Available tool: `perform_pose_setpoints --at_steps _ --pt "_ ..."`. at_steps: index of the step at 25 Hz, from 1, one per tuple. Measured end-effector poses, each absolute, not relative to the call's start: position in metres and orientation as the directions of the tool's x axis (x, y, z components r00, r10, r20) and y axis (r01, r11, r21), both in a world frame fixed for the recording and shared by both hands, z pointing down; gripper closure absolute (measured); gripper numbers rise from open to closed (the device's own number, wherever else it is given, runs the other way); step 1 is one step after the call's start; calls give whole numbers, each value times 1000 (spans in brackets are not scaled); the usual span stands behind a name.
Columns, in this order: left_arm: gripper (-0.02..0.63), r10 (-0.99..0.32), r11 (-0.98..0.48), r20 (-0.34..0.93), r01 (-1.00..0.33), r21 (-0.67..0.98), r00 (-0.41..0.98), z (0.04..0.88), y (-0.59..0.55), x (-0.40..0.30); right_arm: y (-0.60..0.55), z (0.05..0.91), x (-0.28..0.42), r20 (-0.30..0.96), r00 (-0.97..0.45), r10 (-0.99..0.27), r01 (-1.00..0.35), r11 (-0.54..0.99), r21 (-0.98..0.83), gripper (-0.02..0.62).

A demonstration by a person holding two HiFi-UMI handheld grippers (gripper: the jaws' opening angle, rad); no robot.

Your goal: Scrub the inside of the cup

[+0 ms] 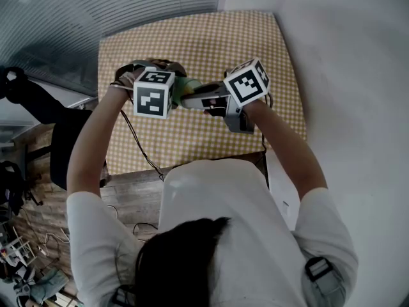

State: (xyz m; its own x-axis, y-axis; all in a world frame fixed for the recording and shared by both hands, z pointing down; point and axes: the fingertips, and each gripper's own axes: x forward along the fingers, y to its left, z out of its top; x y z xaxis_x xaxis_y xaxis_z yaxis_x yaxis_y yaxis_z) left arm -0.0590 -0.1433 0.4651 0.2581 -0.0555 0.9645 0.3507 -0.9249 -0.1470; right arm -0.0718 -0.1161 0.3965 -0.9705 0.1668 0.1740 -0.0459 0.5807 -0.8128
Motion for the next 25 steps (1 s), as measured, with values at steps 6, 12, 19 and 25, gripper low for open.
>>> perform_pose_setpoints --at_steps 6,12,19,25 --pt "255 -96 -932 948 308 -193 305 465 -145 -58 -118 394 -72 120 -984 135 -32 523 -852 543" --pt "255 -123 -933 935 284 -223 331 469 -146 -55 -117 390 -71 43 -991 126 23 482 -876 543" --pt "255 -200 -928 899 220 -302 388 459 -152 -53 -126 380 -68 -41 -997 62 64 431 -900 543" --pt "255 -253 -920 874 176 -350 416 462 -156 -50 -132 384 -64 -72 -997 5 69 365 -929 543"
